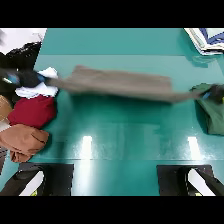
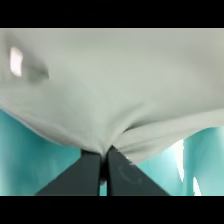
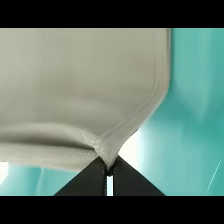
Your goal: Fold the shirts.
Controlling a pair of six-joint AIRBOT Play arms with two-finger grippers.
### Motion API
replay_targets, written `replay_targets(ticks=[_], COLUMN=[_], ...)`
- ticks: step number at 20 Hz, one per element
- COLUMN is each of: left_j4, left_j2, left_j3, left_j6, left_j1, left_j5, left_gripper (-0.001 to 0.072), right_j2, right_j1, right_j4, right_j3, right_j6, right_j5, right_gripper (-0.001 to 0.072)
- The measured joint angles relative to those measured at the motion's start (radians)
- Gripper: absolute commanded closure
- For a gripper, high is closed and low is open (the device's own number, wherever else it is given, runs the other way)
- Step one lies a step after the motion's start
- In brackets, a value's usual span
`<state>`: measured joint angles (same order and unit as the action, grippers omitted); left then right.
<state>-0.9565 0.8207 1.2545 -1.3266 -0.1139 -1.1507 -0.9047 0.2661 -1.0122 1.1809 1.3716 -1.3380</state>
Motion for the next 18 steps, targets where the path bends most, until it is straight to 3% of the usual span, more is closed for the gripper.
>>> replay_targets(ticks=[6, 10, 14, 18], left_j4=[-0.004, -0.002, 0.003, 0.004], left_j2=[-0.032, -0.037, -0.016, 0.066], left_j3=[0.597, 0.829, 0.833, 0.670], left_j6=[-0.045, -0.071, -0.096, -0.109], left_j1=[0.000, 0.000, 0.000, 0.000], left_j5=[0.002, 0.046, 0.046, -0.031], left_gripper=[0.0682, 0.0682, 0.0682, 0.0681], right_j2=[0.090, 0.087, 0.014, -0.095], right_j1=[-0.014, -0.018, -0.019, -0.019], right_j4=[-0.062, -0.181, -0.249, -0.271], right_j3=[0.527, 0.772, 0.872, 0.758], right_j6=[0.006, 0.017, 0.031, 0.037], right_j5=[0.064, 0.020, -0.084, -0.146], right_gripper=[0.0695, 0.0695, 0.0695, 0.0695])
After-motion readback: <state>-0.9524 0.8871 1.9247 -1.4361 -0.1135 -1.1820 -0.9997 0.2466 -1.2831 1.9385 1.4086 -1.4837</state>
